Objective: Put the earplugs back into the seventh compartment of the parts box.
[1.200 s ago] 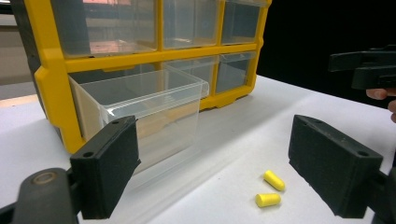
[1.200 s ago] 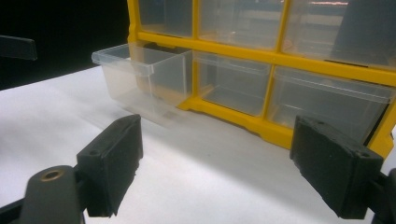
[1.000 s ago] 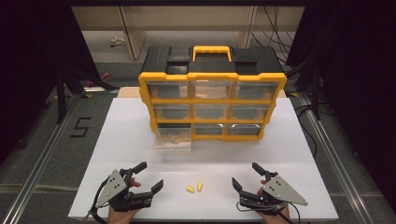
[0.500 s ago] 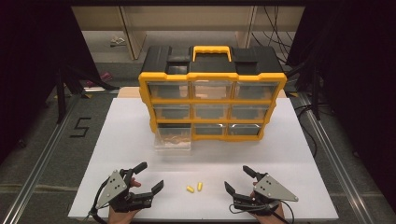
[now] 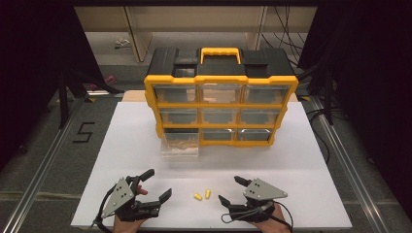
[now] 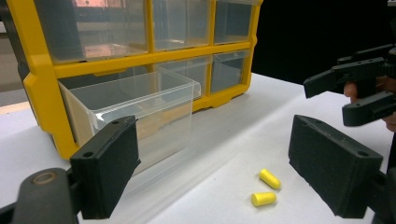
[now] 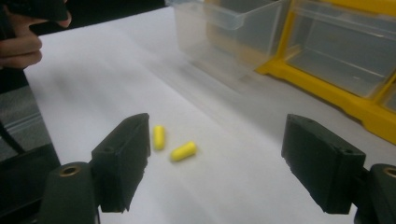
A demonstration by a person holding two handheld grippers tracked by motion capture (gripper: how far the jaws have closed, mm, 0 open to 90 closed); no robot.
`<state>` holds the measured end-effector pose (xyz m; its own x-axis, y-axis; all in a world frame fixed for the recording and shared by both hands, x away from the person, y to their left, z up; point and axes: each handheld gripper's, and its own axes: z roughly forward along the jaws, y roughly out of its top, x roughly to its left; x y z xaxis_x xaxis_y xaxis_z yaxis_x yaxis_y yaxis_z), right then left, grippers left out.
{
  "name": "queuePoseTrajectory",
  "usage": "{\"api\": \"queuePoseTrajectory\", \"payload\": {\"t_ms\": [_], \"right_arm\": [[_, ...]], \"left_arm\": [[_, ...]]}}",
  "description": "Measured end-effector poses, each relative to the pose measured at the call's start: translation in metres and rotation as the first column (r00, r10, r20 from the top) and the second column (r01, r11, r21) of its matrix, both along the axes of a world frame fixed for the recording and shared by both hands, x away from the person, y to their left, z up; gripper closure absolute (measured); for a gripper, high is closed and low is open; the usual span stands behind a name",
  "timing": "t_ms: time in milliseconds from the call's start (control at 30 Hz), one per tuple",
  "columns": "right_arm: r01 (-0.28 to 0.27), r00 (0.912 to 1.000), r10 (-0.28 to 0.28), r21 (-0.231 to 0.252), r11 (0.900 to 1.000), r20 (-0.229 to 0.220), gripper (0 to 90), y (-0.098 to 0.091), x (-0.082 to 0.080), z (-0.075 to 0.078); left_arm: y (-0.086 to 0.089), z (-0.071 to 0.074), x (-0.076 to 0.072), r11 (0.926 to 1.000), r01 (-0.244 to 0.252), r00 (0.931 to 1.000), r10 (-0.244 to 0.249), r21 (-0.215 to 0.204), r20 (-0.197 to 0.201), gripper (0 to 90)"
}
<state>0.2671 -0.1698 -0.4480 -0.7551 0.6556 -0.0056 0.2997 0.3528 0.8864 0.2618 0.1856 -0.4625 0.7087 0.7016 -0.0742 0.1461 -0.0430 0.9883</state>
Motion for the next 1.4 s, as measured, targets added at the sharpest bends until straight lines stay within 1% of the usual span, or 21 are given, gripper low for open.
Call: {"api": "queuePoseTrajectory", "payload": {"t_ms": [33,67,100,133,267,300,467,567,667,700,767,867,900,933,1000,1133,1200,1233,1300,1333,1400], "right_arm": [[-0.020,0.9997,0.020,-0.017,0.9997,-0.017,25.7,0.005,0.000,0.000],[-0.020,0.9997,0.020,-0.017,0.9997,-0.017,25.7,0.005,0.000,0.000],[-0.027,0.9991,0.026,-0.049,0.9984,-0.034,26.5,0.011,0.002,0.000],[-0.027,0.9991,0.026,-0.049,0.9984,-0.034,26.5,0.011,0.002,0.000],[-0.036,0.9968,0.027,-0.122,0.9919,-0.075,26.5,0.022,0.010,0.000],[-0.036,0.9968,0.027,-0.122,0.9919,-0.075,26.5,0.022,0.010,0.000],[-0.060,0.9933,0.039,-0.199,0.9782,-0.109,29.1,0.030,0.018,-0.001],[-0.070,0.9877,0.038,-0.214,0.9742,-0.152,31.9,0.036,0.027,-0.003],[-0.075,0.9850,0.037,-0.228,0.9708,-0.169,32.8,0.039,0.032,-0.003],[-0.088,0.9811,0.043,-0.235,0.9680,-0.188,33.3,0.043,0.035,-0.004],[-0.097,0.9809,0.052,-0.238,0.9663,-0.188,34.5,0.044,0.036,-0.004],[-0.124,0.9783,0.073,-0.266,0.9559,-0.194,35.6,0.050,0.042,-0.008],[-0.146,0.9738,0.088,-0.280,0.9488,-0.210,36.4,0.054,0.045,-0.010],[-0.146,0.9738,0.088,-0.280,0.9488,-0.210,36.4,0.054,0.045,-0.010],[-0.172,0.9682,0.106,-0.294,0.9403,-0.227,38.1,0.058,0.049,-0.013],[-0.178,0.9673,0.109,-0.310,0.9340,-0.229,39.8,0.062,0.052,-0.014],[-0.188,0.9645,0.112,-0.321,0.9284,-0.239,41.3,0.064,0.054,-0.015],[-0.183,0.9624,0.102,-0.323,0.9285,-0.252,42.1,0.066,0.054,-0.015],[-0.199,0.9622,0.116,-0.343,0.9181,-0.246,43.7,0.068,0.056,-0.017],[-0.196,0.9642,0.109,-0.376,0.9056,-0.242,45.9,0.070,0.058,-0.020],[-0.203,0.9614,0.110,-0.380,0.9024,-0.252,47.0,0.070,0.059,-0.020]], "left_arm": [[0.000,0.000,0.000,1.0000,0.000,1.0000,0.000,0.001,0.001,16.3],[0.000,0.000,0.000,1.0000,-0.001,1.0000,0.001,0.001,0.002,16.3],[0.000,0.000,0.000,1.0000,-0.001,1.0000,0.001,0.002,0.003,16.3],[0.000,0.000,0.000,1.0000,-0.001,1.0000,0.001,0.001,0.003,16.3],[0.000,0.000,0.000,1.0000,-0.001,1.0000,0.001,0.002,0.004,16.3],[0.000,0.000,0.000,1.0000,-0.002,1.0000,0.002,0.002,0.004,16.3],[0.000,0.000,0.000,1.0000,-0.004,1.0000,0.004,0.002,0.004,16.3],[0.000,0.000,0.000,1.0000,-0.004,1.0000,0.004,0.004,0.004,16.3],[0.000,0.000,0.000,1.0000,-0.006,1.0000,0.006,0.008,0.005,16.3],[0.000,0.000,0.000,0.9999,-0.006,1.0000,0.006,0.009,0.004,16.3],[-0.001,0.000,0.000,0.9999,-0.006,1.0000,0.006,0.009,0.004,16.3],[-0.001,-0.001,0.000,0.9999,-0.006,1.0000,0.006,0.010,0.004,16.3],[-0.001,-0.001,0.000,0.9999,-0.007,1.0000,0.007,0.011,0.005,16.4],[-0.001,-0.001,0.000,0.9999,-0.008,1.0000,0.008,0.012,0.005,16.4],[0.000,-0.001,0.000,0.9999,-0.009,1.0000,0.009,0.012,0.003,16.4],[0.000,-0.001,0.001,0.9998,-0.013,0.9999,0.013,0.011,0.001,16.4],[0.000,-0.001,0.000,0.9998,-0.014,0.9999,0.014,0.012,0.003,16.4],[0.000,-0.001,0.000,0.9998,-0.015,0.9999,0.015,0.012,0.003,16.4],[-0.001,-0.001,0.001,0.9998,-0.015,0.9999,0.015,0.014,0.002,16.4],[-0.001,-0.001,0.001,0.9998,-0.014,0.9999,0.014,0.013,0.001,16.4],[-0.001,-0.001,0.000,0.9998,-0.015,0.9999,0.015,0.014,0.001,16.4]]}}
